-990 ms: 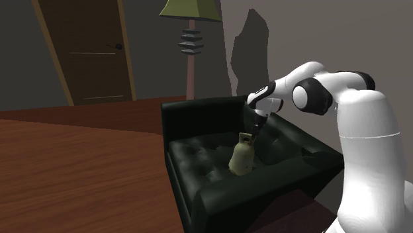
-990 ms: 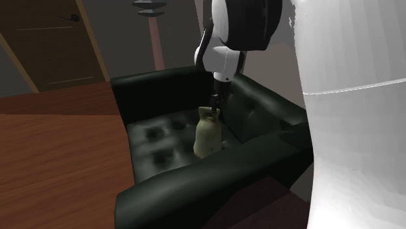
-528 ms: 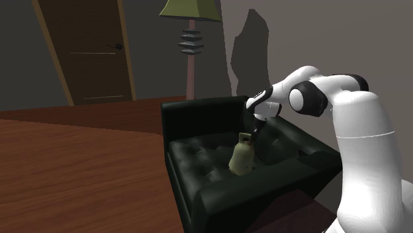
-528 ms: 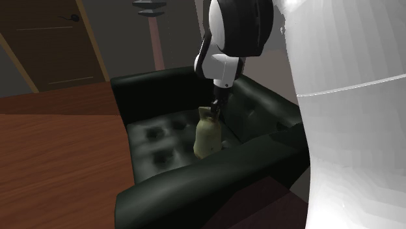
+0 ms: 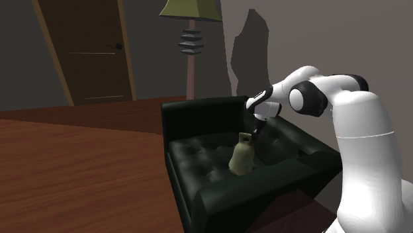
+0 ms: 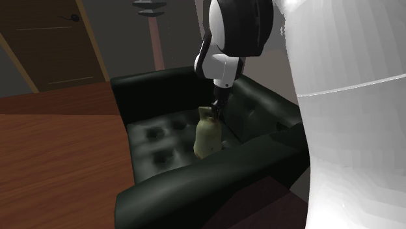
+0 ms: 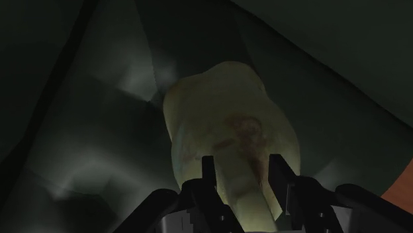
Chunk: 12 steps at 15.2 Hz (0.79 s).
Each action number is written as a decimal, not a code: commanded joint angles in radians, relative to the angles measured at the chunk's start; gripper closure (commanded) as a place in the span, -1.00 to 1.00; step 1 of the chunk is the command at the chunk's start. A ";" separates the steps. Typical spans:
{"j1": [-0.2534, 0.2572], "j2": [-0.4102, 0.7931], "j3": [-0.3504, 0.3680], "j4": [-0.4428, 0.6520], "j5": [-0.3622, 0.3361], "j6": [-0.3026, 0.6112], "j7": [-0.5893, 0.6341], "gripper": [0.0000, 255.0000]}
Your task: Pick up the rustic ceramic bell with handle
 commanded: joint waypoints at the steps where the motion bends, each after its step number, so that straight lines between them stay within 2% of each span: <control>1: 0.000 0.001 0.001 0.000 0.000 0.000 0.000 1.00; 12: 0.019 -0.092 -0.029 0.011 -0.046 -0.098 0.035 1.00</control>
